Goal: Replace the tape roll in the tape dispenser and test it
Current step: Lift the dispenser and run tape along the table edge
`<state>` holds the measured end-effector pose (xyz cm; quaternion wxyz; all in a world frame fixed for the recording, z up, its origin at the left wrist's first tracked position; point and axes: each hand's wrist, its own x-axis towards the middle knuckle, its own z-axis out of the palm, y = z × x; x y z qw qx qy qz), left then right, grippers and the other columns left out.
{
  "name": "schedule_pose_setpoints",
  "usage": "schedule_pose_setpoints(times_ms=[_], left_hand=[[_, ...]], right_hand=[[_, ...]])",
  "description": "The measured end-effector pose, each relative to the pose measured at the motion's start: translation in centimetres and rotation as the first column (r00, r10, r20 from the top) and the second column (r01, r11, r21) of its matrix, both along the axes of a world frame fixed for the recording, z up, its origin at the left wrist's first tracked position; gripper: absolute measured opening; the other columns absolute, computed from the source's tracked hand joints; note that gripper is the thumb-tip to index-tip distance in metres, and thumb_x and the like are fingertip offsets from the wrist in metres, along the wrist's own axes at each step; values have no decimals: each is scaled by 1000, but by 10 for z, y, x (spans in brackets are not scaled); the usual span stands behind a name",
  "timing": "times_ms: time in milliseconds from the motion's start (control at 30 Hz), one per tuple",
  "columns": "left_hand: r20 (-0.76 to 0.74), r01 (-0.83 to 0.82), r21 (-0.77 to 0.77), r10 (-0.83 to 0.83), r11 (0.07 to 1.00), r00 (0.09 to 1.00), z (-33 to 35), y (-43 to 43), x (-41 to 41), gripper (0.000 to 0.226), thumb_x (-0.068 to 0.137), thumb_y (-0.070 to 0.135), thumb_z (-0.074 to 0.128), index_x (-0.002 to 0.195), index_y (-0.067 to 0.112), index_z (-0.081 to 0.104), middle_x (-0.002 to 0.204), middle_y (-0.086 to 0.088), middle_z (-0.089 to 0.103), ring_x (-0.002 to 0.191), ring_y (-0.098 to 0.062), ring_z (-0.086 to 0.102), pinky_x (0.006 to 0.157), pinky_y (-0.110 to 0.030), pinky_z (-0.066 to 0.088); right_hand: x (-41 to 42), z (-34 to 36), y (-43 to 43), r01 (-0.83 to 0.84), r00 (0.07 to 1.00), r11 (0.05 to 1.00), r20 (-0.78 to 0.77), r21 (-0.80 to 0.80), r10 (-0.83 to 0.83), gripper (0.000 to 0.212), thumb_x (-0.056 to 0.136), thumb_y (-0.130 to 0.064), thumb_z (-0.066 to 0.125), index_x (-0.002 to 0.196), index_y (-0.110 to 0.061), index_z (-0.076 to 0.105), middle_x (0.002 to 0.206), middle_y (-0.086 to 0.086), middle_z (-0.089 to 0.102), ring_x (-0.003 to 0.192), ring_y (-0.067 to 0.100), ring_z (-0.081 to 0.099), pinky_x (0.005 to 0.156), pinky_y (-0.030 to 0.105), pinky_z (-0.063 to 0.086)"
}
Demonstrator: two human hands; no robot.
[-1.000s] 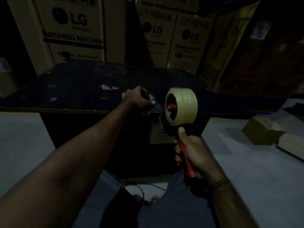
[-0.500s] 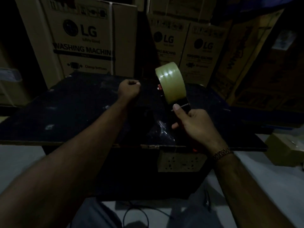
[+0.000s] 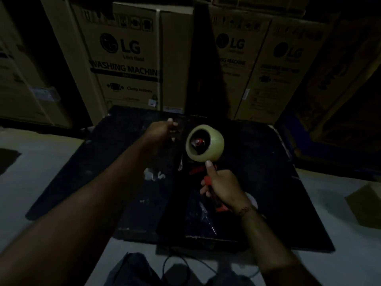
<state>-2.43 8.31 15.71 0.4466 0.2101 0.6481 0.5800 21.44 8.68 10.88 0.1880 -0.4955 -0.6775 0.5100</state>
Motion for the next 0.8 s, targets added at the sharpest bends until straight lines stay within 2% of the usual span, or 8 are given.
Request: schedule_pose_setpoints(times_ms=[133, 200, 333, 400, 500, 633, 700, 800], left_hand=[[-17, -26, -86, 24, 996, 1000, 30, -21, 7, 28, 113, 30, 49, 119, 9, 66, 94, -1, 65, 78, -14, 62, 59, -23, 51], [-17, -45, -133, 43, 990, 999, 38, -30, 10, 25, 113, 29, 49, 101, 14, 65, 88, -2, 60, 68, -14, 56, 46, -18, 48], [-36, -96, -185, 91, 978, 995, 52, -43, 7, 21, 111, 21, 53, 99, 10, 66, 90, -10, 65, 44, -6, 61, 33, -14, 40], [-100, -99, -211, 79, 972, 992, 52, -47, -2, 21, 110, 23, 56, 100, 9, 68, 99, -15, 68, 55, -13, 62, 34, -13, 39], [-203, -143, -252, 92, 957, 975, 58, -54, -18, 21, 109, 21, 57, 97, 9, 70, 86, -9, 68, 66, -18, 58, 33, -12, 37], [-288, -178, -248, 103, 952, 952, 61, -57, -36, 32, 110, 20, 57, 78, 15, 60, 94, -13, 64, 63, -18, 53, 33, -13, 34], [-317, -177, -255, 91, 951, 944, 59, -58, -43, 32, 109, 21, 57, 78, 16, 59, 99, -16, 63, 61, -17, 52, 33, -12, 34], [-354, -165, -266, 63, 950, 933, 55, -57, -51, 25, 109, 23, 59, 88, 10, 66, 101, -16, 66, 62, -16, 54, 33, -12, 34]], right_hand=[[0, 23, 5, -12, 989, 1000, 150, -2, 12, 73, 100, -64, 47, 79, 0, 75, 64, 8, 76, 63, 22, 75, 56, 23, 52], [-3, 28, 9, -43, 981, 998, 189, -36, 49, 73, 100, -64, 49, 78, 0, 75, 64, 8, 76, 62, 23, 75, 48, 20, 51], [-17, 25, 13, -63, 972, 993, 219, -104, 84, 65, 93, -60, 64, 70, 0, 72, 59, 10, 74, 48, 19, 69, 47, 29, 54], [-23, 19, 17, -70, 972, 993, 216, -100, 91, 58, 92, -56, 69, 62, -6, 66, 56, 10, 72, 43, 16, 66, 49, 35, 55], [-33, 15, 23, -74, 973, 990, 209, -123, 98, 54, 93, -53, 68, 61, -9, 63, 58, 10, 72, 42, 17, 64, 51, 36, 55], [-41, 3, 24, -47, 979, 990, 193, -135, 73, 54, 95, -52, 66, 62, -9, 63, 60, 13, 73, 40, 16, 62, 43, 28, 49], [-42, -6, 24, -34, 980, 987, 188, -157, 64, 55, 96, -51, 65, 67, -5, 65, 63, 16, 73, 40, 17, 61, 40, 25, 47], [-42, -17, 24, -13, 984, 977, 171, -211, 50, 57, 97, -50, 64, 74, 2, 67, 60, 13, 69, 42, 20, 61, 44, 32, 48]])
